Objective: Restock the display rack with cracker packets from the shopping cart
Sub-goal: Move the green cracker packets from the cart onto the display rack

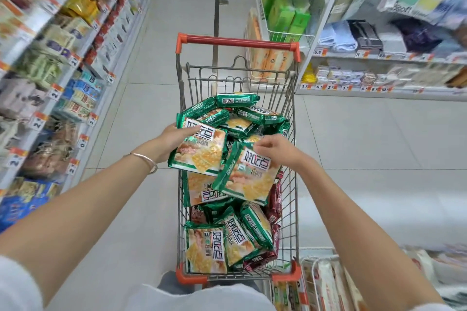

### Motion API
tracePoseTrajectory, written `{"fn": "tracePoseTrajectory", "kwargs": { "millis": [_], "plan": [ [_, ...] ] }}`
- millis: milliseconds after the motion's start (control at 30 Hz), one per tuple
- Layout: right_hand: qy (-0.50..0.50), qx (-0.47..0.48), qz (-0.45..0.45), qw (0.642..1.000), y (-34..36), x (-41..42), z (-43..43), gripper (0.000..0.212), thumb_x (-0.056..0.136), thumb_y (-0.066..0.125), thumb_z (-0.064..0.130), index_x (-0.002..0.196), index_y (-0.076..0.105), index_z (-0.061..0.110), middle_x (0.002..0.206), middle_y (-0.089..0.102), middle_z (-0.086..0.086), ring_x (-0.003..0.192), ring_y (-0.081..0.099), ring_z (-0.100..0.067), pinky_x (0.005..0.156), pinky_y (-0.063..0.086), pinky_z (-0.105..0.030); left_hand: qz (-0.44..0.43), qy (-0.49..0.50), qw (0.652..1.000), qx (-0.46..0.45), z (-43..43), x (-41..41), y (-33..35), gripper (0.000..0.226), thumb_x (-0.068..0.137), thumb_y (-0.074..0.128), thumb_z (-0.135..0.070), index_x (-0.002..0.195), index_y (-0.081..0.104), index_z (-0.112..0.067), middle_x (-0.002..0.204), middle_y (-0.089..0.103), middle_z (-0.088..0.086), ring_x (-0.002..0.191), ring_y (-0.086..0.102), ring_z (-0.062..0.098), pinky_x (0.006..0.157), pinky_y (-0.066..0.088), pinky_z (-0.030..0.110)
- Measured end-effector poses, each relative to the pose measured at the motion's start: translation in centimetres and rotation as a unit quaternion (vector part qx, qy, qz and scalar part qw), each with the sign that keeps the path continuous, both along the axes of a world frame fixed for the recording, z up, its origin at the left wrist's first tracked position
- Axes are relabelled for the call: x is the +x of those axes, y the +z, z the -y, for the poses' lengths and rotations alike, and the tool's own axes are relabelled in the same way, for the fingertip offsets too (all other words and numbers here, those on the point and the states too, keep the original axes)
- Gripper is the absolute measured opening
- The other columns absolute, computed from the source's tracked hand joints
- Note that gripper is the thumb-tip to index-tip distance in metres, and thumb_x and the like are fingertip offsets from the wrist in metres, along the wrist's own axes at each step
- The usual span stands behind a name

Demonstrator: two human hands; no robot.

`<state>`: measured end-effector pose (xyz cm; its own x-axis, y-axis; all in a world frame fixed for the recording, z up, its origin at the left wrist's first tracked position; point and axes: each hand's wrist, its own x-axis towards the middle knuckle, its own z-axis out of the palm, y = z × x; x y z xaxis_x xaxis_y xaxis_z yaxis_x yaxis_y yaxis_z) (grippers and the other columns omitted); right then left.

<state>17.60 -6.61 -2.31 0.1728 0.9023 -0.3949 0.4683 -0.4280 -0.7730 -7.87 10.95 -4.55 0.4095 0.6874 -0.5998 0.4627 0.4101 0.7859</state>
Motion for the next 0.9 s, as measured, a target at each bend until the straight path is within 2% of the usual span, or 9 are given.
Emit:
{"fn": "tracePoseTrajectory", "kwargs": {
  "millis": [200, 267, 333, 433, 567, 667, 733, 833, 900],
  "plan": [
    [-0.095, 0.114, 0.037, 0.988, 1.4, -2.6, -3.5, 0.022, 0.1, 0.057, 0.022, 0.108, 0.074, 0.009, 0.123, 0.067, 0.0, 0.057, 0.051, 0.008, 0.069, 0.047, -0.022, -0.023, -0.075, 0.996, -0.044, 5.7, 4.6, 3.1, 0.121, 0.071, 0.035, -0.092, 0.161, -0.001, -0.02, 0.166, 0.012, 0.013, 0.152, 0.016, 0.035, 0.122, 0.017, 0.055],
    [-0.091, 0.128, 0.056, 0.986, 1.2, -3.1, -3.9, 0.023, 0.1, 0.058, 0.021, 0.106, 0.075, 0.006, 0.125, 0.068, -0.006, 0.065, 0.046, 0.008, 0.079, 0.046, -0.026, -0.016, -0.097, 0.994, -0.056, 6.5, 4.8, 3.1, 0.148, 0.05, 0.055, -0.098, 0.16, -0.007, -0.021, 0.168, 0.006, 0.011, 0.153, 0.014, 0.037, 0.122, 0.017, 0.059],
    [-0.086, 0.13, 0.05, 0.986, 1.3, -3.5, -3.5, 0.021, 0.099, 0.06, 0.02, 0.108, 0.075, 0.008, 0.121, 0.069, -0.007, 0.078, 0.054, 0.001, 0.091, 0.047, -0.034, -0.007, -0.1, 0.993, -0.068, 5.9, 4.5, 2.0, 0.16, 0.037, 0.083, -0.083, 0.159, -0.004, -0.026, 0.163, 0.026, 0.017, 0.146, 0.032, 0.04, 0.117, 0.031, 0.06],
    [-0.17, 0.161, 0.007, 0.972, 1.4, -3.8, -1.7, 0.034, 0.093, 0.068, 0.031, 0.124, 0.067, 0.016, 0.129, 0.062, -0.003, 0.112, 0.057, -0.015, 0.105, 0.044, -0.042, -0.017, -0.086, 0.994, -0.071, 4.0, 4.2, -0.6, 0.149, 0.036, 0.092, -0.072, 0.156, 0.011, -0.034, 0.15, 0.047, 0.016, 0.135, 0.048, 0.039, 0.11, 0.041, 0.058],
    [-0.297, 0.039, -0.129, 0.945, 1.0, -3.8, 2.1, 0.106, 0.075, 0.071, 0.067, 0.157, 0.021, 0.023, 0.161, 0.028, -0.003, 0.144, 0.033, -0.028, 0.118, 0.029, -0.053, 0.027, -0.085, 0.991, -0.098, 2.5, 4.5, -1.8, 0.115, 0.05, 0.091, -0.067, 0.147, 0.038, -0.034, 0.147, 0.053, 0.014, 0.131, 0.054, 0.035, 0.108, 0.042, 0.06],
    [-0.225, -0.043, -0.295, 0.928, 0.6, -5.2, 5.5, 0.092, 0.074, 0.062, 0.078, 0.138, 0.049, 0.013, 0.132, 0.065, -0.008, 0.122, 0.06, -0.028, 0.113, 0.038, -0.052, 0.065, -0.128, 0.984, -0.105, 8.1, 4.2, 5.5, 0.055, 0.078, 0.078, -0.041, 0.117, 0.06, -0.007, 0.103, 0.073, 0.014, 0.09, 0.066, 0.028, 0.095, 0.051, 0.043],
    [-0.235, -0.014, -0.319, 0.918, 0.5, -6.3, 7.5, 0.076, 0.08, 0.059, 0.075, 0.125, 0.059, 0.014, 0.107, 0.075, -0.005, 0.107, 0.069, -0.027, 0.11, 0.043, -0.049, 0.1, -0.164, 0.973, -0.126, 10.6, 4.0, 7.4, 0.049, 0.076, 0.076, -0.035, 0.113, 0.062, -0.005, 0.086, 0.073, 0.011, 0.073, 0.065, 0.025, 0.081, 0.054, 0.039],
    [-0.303, 0.038, -0.292, 0.906, 1.2, -8.0, 11.0, 0.081, 0.076, 0.067, 0.073, 0.122, 0.057, 0.007, 0.094, 0.075, -0.006, 0.094, 0.072, -0.027, 0.101, 0.051, -0.046, 0.098, -0.218, 0.964, -0.116, 14.1, 3.6, 8.9, 0.05, 0.081, 0.074, -0.04, 0.114, 0.061, -0.004, 0.091, 0.071, 0.01, 0.08, 0.065, 0.025, 0.084, 0.051, 0.038],
    [-0.365, 0.056, -0.279, 0.887, 1.6, -9.4, 14.3, 0.088, 0.071, 0.072, 0.071, 0.126, 0.053, 0.004, 0.089, 0.075, -0.006, 0.083, 0.073, -0.025, 0.08, 0.059, -0.037, 0.047, -0.278, 0.957, -0.068, 17.0, 3.5, 10.0, 0.036, 0.088, 0.068, -0.052, 0.104, 0.061, -0.021, 0.12, 0.066, 0.01, 0.115, 0.06, 0.029, 0.102, 0.043, 0.044]
  ]
}}
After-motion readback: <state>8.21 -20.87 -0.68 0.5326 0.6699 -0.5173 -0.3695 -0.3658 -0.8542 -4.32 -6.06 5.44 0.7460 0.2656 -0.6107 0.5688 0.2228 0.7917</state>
